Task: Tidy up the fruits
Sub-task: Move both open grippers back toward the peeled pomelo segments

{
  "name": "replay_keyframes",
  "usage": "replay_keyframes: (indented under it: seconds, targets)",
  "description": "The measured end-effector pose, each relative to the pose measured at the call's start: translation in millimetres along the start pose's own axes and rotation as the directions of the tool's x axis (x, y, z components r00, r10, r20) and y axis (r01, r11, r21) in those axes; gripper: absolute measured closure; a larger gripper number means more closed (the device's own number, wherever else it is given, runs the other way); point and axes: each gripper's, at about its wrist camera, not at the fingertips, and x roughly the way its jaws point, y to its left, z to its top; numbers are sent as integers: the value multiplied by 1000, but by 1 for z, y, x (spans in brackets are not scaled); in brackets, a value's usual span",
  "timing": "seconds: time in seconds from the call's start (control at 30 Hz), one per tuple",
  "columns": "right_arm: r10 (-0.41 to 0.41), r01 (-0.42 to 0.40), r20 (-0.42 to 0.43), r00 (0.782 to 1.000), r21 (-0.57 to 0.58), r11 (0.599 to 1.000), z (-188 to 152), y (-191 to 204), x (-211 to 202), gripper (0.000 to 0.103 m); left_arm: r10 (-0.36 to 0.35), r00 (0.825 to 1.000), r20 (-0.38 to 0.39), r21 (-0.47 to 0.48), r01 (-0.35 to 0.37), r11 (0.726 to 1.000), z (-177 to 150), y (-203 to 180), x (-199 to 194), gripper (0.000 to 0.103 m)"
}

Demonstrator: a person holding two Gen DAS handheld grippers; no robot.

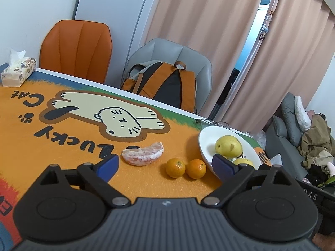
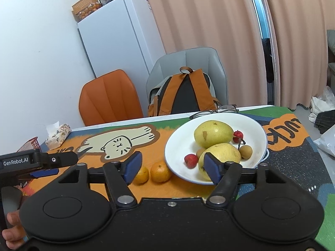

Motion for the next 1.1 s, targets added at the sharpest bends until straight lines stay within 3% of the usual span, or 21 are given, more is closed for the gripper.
replay_keyframes:
  seconds: [0.37,0.83,1.1]
  targets:
    - [-24,24,13,1000,7,1000,-15,15,-45,11,-4,1000,30,4,4,1000,-7,5,-57,4]
    - [-6,5,-9,1000,-58,998,-37,32,-67,3,19,1000,7,32,-19,999,-29,23,-87,4]
    - [-24,22,-34,999,-66,998,-48,36,-75,0,-18,1000,-12,53,18,998,-39,36,-95,0]
